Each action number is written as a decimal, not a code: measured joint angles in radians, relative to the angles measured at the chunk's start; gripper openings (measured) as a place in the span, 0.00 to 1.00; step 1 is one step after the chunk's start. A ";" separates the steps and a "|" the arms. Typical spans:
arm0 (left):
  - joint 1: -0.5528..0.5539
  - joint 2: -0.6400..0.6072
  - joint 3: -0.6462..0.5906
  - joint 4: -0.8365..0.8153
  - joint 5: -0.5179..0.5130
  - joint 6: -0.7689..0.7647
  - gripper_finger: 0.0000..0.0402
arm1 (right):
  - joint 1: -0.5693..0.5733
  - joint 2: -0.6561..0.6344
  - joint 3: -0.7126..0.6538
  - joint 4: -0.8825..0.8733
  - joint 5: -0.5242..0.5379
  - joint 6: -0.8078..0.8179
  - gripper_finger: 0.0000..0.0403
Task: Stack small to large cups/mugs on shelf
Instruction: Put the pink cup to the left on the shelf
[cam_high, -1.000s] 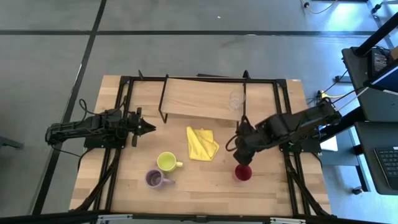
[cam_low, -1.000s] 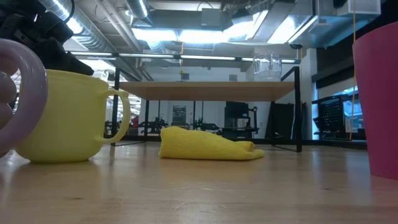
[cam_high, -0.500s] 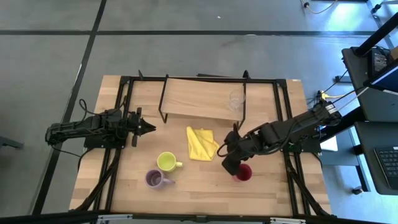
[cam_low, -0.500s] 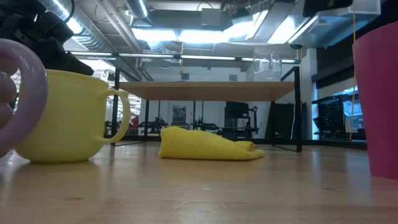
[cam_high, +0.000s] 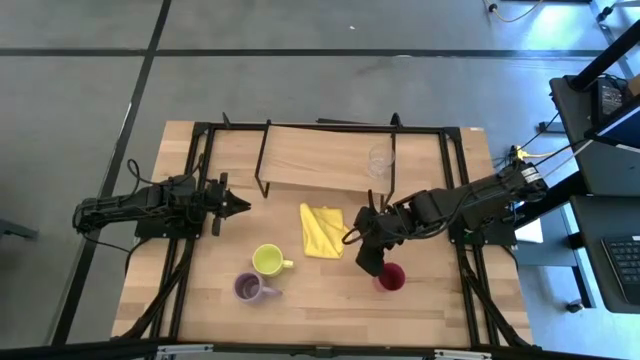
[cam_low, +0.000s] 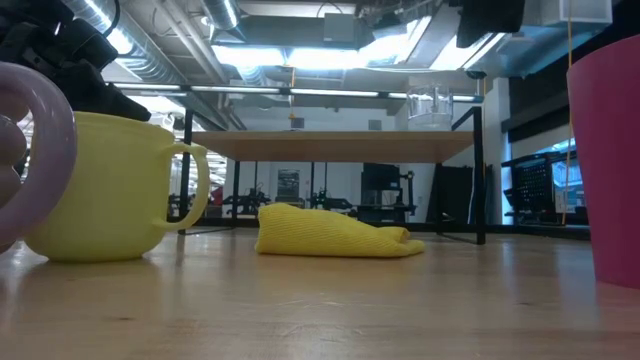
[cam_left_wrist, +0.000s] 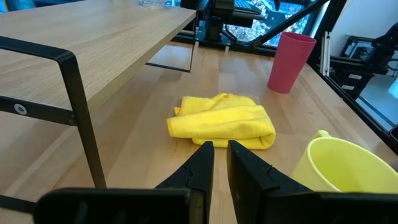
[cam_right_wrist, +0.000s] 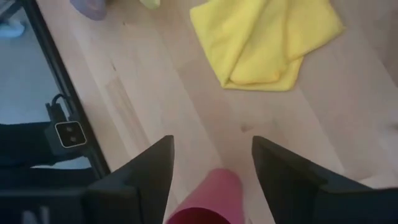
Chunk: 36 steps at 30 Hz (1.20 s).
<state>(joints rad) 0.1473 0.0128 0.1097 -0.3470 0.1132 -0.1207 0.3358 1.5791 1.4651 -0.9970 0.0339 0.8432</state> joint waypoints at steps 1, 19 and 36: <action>0.000 0.000 0.000 0.000 0.000 0.000 0.10 | -0.003 0.000 0.000 -0.001 -0.008 -0.011 0.54; 0.000 0.000 0.000 0.000 0.000 0.000 0.10 | 0.093 0.000 0.000 -0.368 -0.035 0.020 0.54; 0.000 0.000 0.000 0.000 0.000 0.000 0.10 | 0.153 0.000 0.000 -0.359 -0.001 0.171 0.54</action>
<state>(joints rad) 0.1471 0.0128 0.1097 -0.3470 0.1131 -0.1207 0.4889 1.5791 1.4651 -1.3561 0.0327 1.0140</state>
